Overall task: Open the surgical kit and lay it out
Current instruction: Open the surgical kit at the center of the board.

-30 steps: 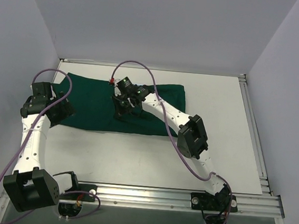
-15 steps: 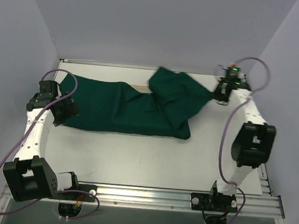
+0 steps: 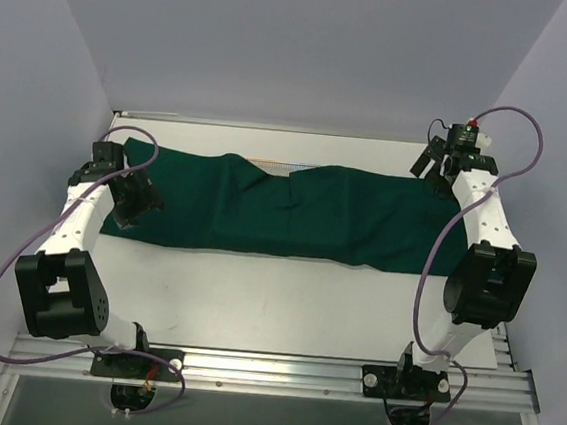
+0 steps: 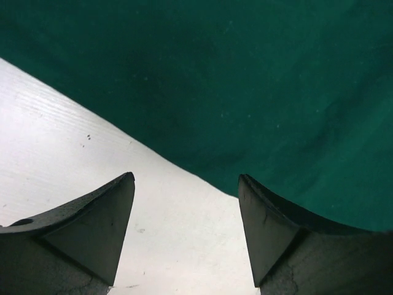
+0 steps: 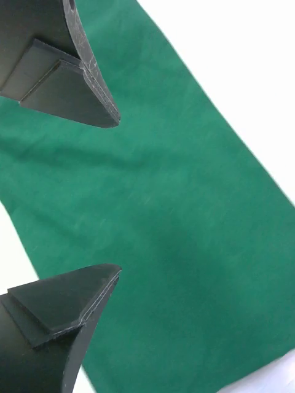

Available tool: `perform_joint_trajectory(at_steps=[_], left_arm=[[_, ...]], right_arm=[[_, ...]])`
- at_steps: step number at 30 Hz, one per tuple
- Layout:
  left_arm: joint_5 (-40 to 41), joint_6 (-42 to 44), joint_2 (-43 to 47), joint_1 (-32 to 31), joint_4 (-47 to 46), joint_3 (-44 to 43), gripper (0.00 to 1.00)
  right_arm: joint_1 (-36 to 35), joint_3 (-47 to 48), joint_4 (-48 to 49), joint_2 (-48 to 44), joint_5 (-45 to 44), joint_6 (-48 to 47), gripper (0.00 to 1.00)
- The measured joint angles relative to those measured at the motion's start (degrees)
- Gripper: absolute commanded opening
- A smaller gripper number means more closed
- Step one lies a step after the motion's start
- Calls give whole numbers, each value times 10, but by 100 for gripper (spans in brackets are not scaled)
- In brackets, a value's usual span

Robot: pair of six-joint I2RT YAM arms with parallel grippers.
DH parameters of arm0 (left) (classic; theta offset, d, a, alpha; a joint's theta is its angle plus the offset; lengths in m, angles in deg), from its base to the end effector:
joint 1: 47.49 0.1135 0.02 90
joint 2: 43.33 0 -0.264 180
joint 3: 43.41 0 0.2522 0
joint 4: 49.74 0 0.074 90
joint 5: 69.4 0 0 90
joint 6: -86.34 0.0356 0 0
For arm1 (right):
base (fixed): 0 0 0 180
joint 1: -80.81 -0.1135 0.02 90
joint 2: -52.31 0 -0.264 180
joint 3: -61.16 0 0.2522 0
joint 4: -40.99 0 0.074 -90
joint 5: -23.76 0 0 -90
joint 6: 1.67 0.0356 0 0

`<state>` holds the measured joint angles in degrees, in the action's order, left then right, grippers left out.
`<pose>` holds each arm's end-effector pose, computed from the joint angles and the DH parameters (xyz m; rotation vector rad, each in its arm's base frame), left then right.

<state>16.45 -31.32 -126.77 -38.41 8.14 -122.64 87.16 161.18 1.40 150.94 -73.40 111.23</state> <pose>0.2894 0.0436 0.2605 -0.8172 2.5370 -0.2022 0.3947 -0.0484 0.3130 0.6287 2.1410 0.0178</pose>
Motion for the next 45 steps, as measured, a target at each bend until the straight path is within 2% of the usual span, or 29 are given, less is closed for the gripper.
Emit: perform_joint_trajectory(at_steps=[3,5,6,10,15,18,24,30,33,36,37,40,42,43,45], left_arm=[[-6,-7,-19,0,-17,-3,76],[-16,-10,-35,0,-24,-9,77],[-22,-12,-43,0,-28,-13,79],[-51,-14,-91,-8,-48,-51,80],[-62,-21,-132,-21,-52,-105,80],[-59,-34,-141,-25,-51,-119,79],[-51,-52,-173,-28,-44,-137,77],[-48,-51,-196,-28,-20,-162,77],[-46,-49,-199,-28,-15,-186,76],[-42,-45,-199,-28,-9,-205,75],[-40,-43,-199,-28,-7,-211,75],[-35,-35,-199,-30,-3,-226,74],[-33,-31,-199,-31,-1,-229,74],[-33,-31,-199,-31,0,-229,74],[-32,-30,-200,-34,3,-230,74]], right_arm=[[-18,33,23,30,17,1,100],[-26,59,36,68,57,3,100],[-31,73,44,93,76,6,100],[-69,171,47,210,125,33,100],[-121,320,-9,329,125,127,100],[-146,395,-40,369,104,173,100],[-162,422,-85,377,77,232,98],[-166,432,-109,405,58,246,91],[-171,432,-119,416,54,250,83],[-178,432,-124,419,53,250,66],[-181,432,-123,419,52,251,45],[-182,432,-115,419,46,252,14],[-182,434,-118,419,45,251,8],[-182,437,-120,419,45,251,1],[-182,447,-126,419,45,250,0]])
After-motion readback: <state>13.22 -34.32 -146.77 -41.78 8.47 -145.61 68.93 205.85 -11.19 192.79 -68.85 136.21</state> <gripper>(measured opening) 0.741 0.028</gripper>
